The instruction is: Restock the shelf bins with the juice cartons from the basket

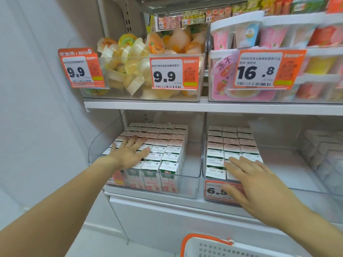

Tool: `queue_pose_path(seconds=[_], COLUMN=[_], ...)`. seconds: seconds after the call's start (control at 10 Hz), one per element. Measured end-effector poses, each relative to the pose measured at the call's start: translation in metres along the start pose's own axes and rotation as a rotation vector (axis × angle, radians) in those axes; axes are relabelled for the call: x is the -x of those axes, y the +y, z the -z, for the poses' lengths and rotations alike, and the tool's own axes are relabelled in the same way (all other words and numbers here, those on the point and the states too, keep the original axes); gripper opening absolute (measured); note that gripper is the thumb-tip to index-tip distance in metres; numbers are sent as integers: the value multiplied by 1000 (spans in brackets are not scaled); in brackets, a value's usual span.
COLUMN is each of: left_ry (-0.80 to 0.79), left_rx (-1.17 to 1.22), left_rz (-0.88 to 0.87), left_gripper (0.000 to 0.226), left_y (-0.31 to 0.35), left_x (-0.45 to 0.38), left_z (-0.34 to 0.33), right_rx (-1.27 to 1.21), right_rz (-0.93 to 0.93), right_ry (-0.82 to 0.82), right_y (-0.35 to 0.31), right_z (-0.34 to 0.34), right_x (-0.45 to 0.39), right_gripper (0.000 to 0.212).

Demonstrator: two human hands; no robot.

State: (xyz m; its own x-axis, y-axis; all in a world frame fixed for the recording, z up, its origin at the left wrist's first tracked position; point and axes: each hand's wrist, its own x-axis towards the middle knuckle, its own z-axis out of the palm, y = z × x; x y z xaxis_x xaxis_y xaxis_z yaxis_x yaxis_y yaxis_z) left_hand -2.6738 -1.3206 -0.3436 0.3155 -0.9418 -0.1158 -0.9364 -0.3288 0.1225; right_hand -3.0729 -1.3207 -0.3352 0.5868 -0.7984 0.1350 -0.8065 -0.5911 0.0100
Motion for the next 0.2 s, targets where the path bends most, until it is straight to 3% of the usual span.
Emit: queue_pose_path(seconds=[0.1,0.2], left_ry=[38,321], left_rx=[29,113], left_rz=[-1,-77], left_gripper=[66,64], left_y=[2,18], left_x=[3,21], left_z=[0,16], right_rx=[-57,-200], right_rz=[47,49], right_ry=[107,103], right_y=[11,17], right_z=[1,25], right_x=[20,36], right_gripper=[67,54])
